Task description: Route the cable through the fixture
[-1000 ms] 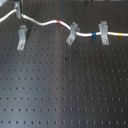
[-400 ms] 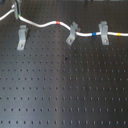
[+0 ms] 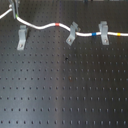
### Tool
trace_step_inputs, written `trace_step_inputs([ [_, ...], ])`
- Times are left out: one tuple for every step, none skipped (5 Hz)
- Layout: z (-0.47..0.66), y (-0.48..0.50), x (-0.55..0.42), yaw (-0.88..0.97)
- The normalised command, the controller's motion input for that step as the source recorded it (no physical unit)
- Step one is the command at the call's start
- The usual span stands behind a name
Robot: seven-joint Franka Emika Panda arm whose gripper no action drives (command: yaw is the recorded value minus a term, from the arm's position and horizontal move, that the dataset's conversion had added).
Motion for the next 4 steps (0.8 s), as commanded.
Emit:
trace_step_inputs([
  [0.21,0.14,-0.084,0.91],
  [0.23,0.147,-0.061,0.9],
  [0.25,0.154,-0.015,0.88],
  [0.24,0.164,0.025,0.85],
])
